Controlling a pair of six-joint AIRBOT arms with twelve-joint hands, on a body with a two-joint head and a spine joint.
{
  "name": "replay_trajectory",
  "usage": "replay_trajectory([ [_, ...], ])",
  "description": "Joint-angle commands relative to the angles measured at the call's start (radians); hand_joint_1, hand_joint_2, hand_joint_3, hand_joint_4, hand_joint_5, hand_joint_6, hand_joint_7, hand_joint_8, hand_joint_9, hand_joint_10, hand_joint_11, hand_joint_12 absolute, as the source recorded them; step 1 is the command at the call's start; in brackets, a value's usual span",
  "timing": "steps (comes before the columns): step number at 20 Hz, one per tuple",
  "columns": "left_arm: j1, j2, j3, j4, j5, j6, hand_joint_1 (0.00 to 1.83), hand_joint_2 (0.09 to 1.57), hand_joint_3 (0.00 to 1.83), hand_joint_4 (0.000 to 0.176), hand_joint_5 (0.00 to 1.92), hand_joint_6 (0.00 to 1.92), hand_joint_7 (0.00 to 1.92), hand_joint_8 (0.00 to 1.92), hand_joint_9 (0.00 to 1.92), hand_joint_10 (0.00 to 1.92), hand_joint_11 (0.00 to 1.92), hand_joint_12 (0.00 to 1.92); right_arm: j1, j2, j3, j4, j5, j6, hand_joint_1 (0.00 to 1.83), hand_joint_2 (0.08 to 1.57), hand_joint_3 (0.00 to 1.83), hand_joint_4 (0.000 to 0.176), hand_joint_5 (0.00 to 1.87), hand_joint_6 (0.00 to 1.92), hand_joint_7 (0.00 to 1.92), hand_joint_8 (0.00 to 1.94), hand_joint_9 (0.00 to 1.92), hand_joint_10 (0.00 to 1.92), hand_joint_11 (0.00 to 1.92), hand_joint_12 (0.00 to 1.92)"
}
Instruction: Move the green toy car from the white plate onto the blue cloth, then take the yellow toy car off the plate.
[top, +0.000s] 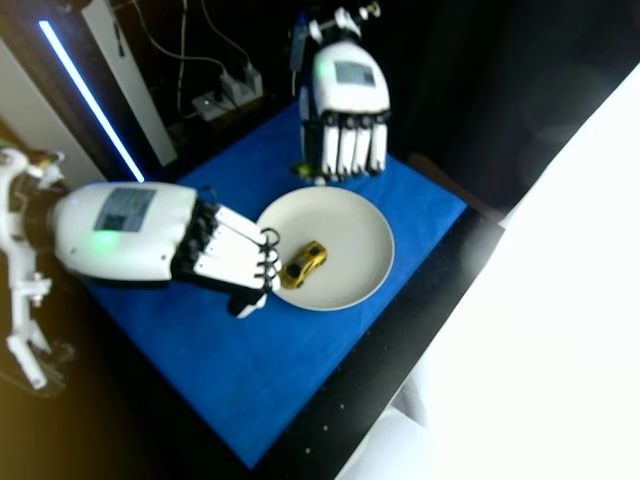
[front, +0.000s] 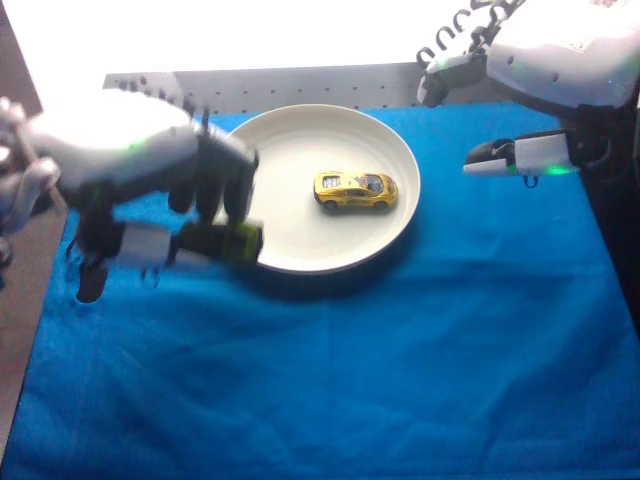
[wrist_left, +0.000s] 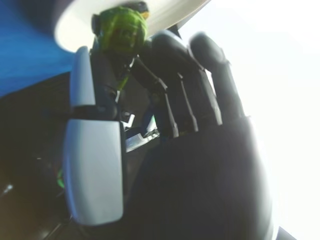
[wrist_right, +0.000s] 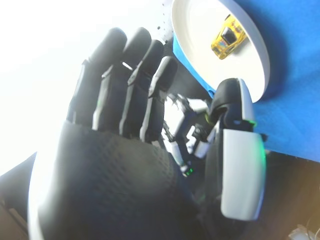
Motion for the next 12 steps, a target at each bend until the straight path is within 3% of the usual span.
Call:
replay_trajectory([
  [1,0.009,0.019,-0.017,-0.004,-0.126,0.000,1.22,1.17,0.00,0.000,0.81,1.13,0.94,1.25,0.81,1.28,0.50,1.72,0.008,0.003,0.001,0.014,0.115,0.000,0.92,1.06,0.00,0.000,0.61,0.49,0.69,0.39,0.51,1.01,0.30,1.73],
  [2,0.044,0.051,-0.055,-0.004,-0.133,0.000,1.19,1.18,0.00,0.000,0.79,1.18,0.91,1.24,0.73,1.24,0.43,1.76,0.006,0.002,0.002,0.014,0.115,0.000,0.95,1.06,0.00,0.000,0.62,0.53,0.67,0.44,0.47,1.03,0.25,1.72],
  [5,0.094,0.088,-0.102,-0.004,-0.137,0.000,1.18,1.19,0.00,0.002,0.80,1.19,0.87,1.28,0.67,1.24,0.46,1.72,0.005,0.000,0.006,0.014,0.114,0.000,0.97,1.07,0.00,0.000,0.62,0.53,0.66,0.44,0.45,1.02,0.21,1.72],
  [6,0.107,0.099,-0.119,-0.002,-0.136,0.000,1.34,1.19,0.00,0.000,0.80,1.18,0.85,1.27,0.74,1.41,0.54,1.51,0.004,0.000,0.007,0.014,0.114,0.000,1.01,1.06,0.00,0.000,0.64,0.54,0.68,0.45,0.46,1.01,0.21,1.70],
  [9,0.130,0.105,-0.131,-0.005,-0.134,-0.001,1.35,1.19,0.00,0.000,0.78,1.22,0.88,1.19,0.74,1.42,0.49,1.38,0.004,-0.001,0.007,0.018,0.114,0.000,1.01,1.06,0.00,0.000,0.63,0.55,0.69,0.46,0.46,1.02,0.20,1.71],
  [10,0.142,0.098,-0.127,-0.022,-0.133,-0.001,1.16,1.22,0.00,0.005,0.73,1.30,0.82,1.30,0.66,0.94,0.41,1.34,0.004,-0.002,0.007,0.018,0.114,0.000,1.04,1.06,0.00,0.000,0.62,0.57,0.68,0.49,0.45,1.05,0.19,1.73],
  [11,0.159,0.096,-0.126,-0.038,-0.142,-0.001,0.93,1.17,0.00,0.023,0.60,0.69,0.64,0.64,0.51,0.66,0.20,1.29,0.004,-0.003,0.006,0.018,0.114,0.000,1.06,1.07,0.00,0.000,0.61,0.56,0.68,0.49,0.45,1.05,0.20,1.73],
  [12,0.170,0.096,-0.126,-0.049,-0.152,-0.001,0.93,1.17,0.00,0.023,0.60,0.69,0.64,0.64,0.51,0.66,0.20,1.29,0.004,-0.003,0.006,0.018,0.114,0.000,1.06,1.07,0.00,0.000,0.61,0.56,0.68,0.49,0.45,1.05,0.20,1.73],
])
